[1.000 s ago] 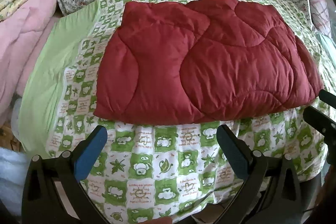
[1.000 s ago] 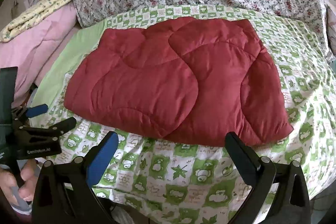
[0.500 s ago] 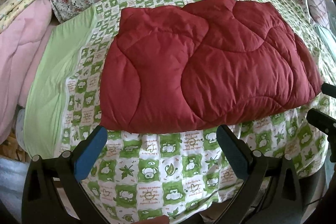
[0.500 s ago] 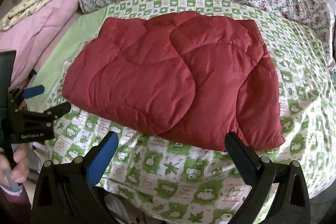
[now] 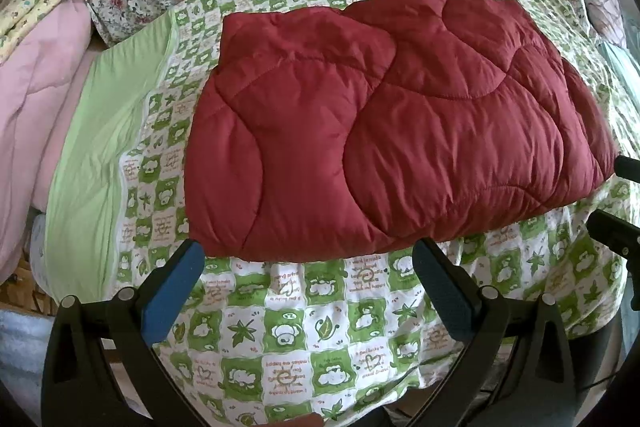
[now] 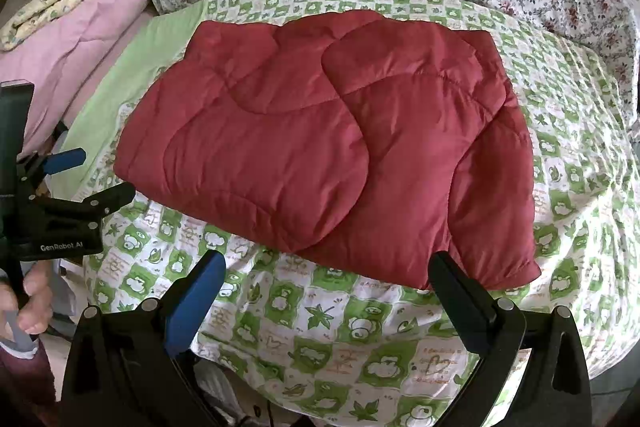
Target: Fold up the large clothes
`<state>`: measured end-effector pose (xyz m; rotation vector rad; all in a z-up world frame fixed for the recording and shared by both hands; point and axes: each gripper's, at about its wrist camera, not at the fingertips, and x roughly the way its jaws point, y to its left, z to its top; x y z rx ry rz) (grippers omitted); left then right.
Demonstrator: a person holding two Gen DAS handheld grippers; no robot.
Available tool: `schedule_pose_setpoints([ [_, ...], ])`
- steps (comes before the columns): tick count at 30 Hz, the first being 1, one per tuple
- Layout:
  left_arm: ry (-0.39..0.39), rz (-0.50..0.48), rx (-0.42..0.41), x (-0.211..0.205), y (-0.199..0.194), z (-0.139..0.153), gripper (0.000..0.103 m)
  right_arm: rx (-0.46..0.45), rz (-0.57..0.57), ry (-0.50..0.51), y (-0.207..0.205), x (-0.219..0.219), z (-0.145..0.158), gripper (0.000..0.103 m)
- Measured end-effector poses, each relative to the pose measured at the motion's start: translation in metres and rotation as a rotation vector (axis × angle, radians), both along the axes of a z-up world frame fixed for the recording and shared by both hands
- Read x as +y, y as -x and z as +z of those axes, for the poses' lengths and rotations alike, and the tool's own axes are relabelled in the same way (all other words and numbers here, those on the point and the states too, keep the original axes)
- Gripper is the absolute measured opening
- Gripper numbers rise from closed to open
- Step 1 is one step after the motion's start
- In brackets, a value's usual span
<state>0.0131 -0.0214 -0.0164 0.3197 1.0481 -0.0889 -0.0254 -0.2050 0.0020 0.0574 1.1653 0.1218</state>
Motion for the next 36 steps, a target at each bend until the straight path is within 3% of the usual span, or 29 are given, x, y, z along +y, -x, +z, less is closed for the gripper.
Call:
schedule_pose_setpoints([
  [36,-0.004,0.002,-0.023,0.0007,-0.0004,0.0045,0.103,-0.002,0.016,-0.002,-0.0017,0.005,0.0012,0.102],
])
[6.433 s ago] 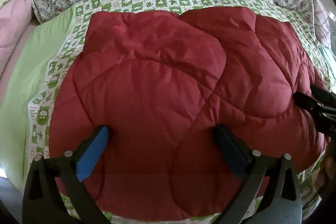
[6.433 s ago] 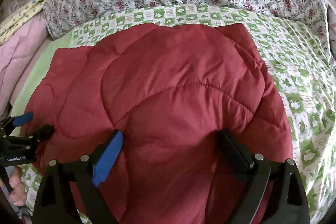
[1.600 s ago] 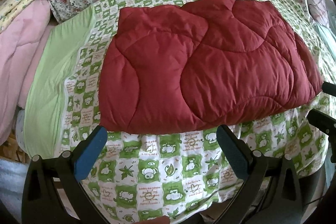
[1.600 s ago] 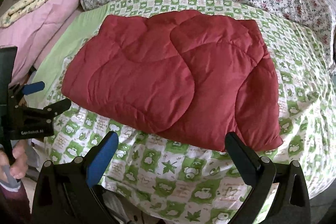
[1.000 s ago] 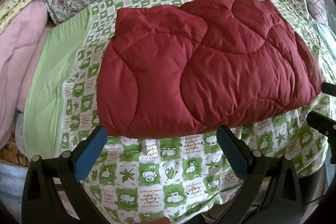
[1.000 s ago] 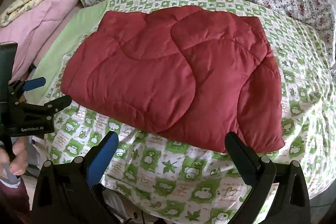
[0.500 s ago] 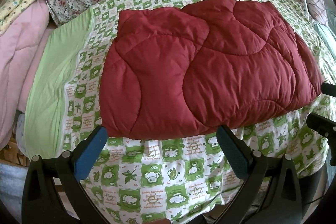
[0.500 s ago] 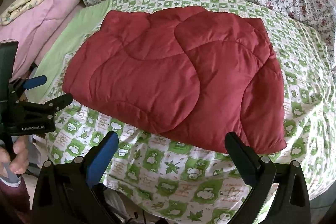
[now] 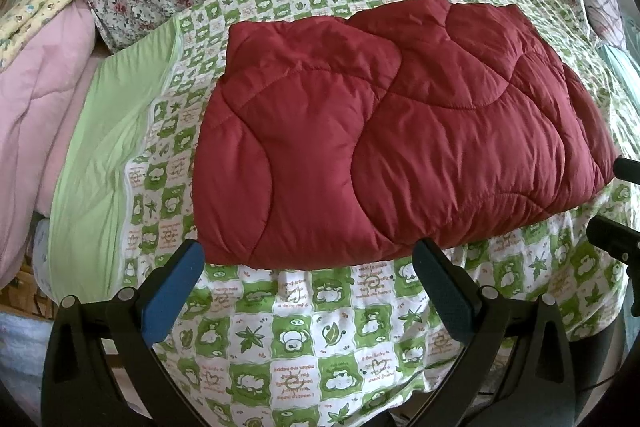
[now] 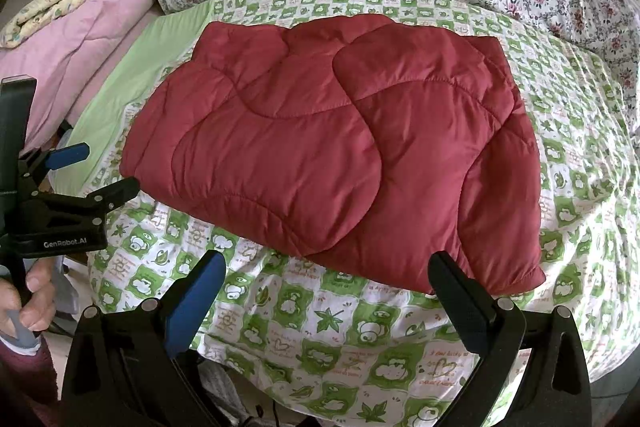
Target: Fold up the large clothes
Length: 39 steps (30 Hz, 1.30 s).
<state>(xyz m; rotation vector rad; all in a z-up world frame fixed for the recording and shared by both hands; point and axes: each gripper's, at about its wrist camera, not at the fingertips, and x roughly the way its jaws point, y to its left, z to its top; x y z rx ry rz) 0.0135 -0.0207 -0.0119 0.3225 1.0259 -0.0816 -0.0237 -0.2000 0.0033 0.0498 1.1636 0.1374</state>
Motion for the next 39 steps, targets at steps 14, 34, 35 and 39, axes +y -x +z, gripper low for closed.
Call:
schedule_pose_setpoints([
  [14,-0.006,0.002,-0.016,-0.0007,-0.0011,0.0004,0.103,-0.018,-0.013,-0.01,-0.0049,0.001,0.0051,0.102],
  [34,-0.005,0.004,-0.024,-0.0037,-0.001,0.0022,0.103,-0.024,-0.013,-0.016,-0.0048,0.0014,0.0059,0.102],
  [35,-0.006,0.004,-0.025,-0.0034,-0.0008,0.002,0.103,-0.025,-0.014,-0.017,-0.0051,0.0015,0.006,0.102],
  [39,-0.004,0.007,-0.024,-0.0038,-0.0013,0.0022,0.103,-0.026,-0.016,-0.018,-0.0056,0.0008,0.0071,0.102],
])
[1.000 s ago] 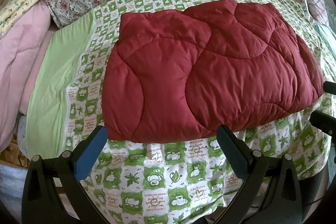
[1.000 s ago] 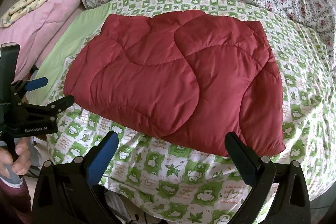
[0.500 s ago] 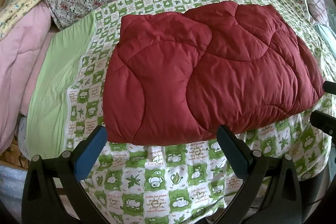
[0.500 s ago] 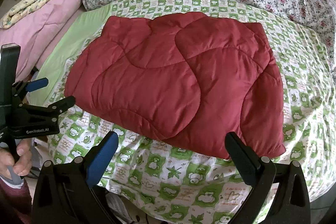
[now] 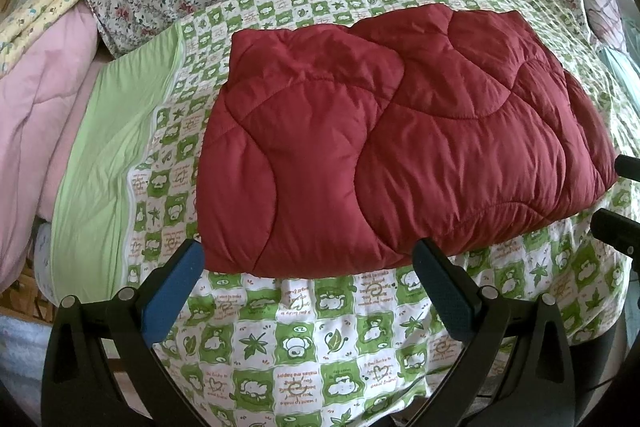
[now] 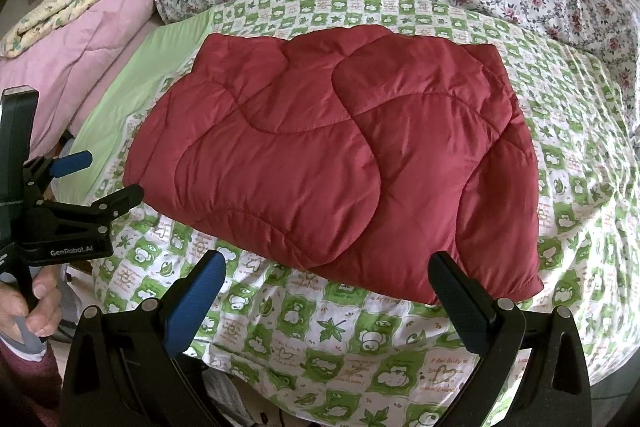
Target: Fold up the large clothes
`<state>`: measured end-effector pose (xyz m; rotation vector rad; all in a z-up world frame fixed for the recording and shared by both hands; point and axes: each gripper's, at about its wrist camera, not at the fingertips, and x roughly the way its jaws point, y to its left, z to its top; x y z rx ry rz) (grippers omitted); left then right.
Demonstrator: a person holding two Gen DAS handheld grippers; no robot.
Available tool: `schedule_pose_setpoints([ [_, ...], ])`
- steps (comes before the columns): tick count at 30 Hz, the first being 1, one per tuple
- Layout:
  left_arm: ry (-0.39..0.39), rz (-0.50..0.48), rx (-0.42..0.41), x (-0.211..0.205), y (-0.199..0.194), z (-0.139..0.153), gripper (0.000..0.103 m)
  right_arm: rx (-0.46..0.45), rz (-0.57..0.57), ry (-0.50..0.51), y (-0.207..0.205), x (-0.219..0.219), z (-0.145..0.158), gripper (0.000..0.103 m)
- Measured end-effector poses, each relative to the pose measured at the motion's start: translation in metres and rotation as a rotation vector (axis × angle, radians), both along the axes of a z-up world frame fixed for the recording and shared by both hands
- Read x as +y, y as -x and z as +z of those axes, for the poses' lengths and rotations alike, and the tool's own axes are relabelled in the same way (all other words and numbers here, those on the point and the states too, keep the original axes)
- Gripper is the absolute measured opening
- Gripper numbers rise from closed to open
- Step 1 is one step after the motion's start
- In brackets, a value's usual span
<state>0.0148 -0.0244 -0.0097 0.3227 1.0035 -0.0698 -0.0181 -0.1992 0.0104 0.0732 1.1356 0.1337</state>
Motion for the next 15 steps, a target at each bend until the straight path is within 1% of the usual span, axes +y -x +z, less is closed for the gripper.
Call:
schedule_pose_setpoints([
  [15,0.02,-0.004,0.001,-0.0009,-0.0031,0.0001,0.103,-0.006,-0.022,-0.017,-0.0035,-0.0075,-0.0024,0.102],
])
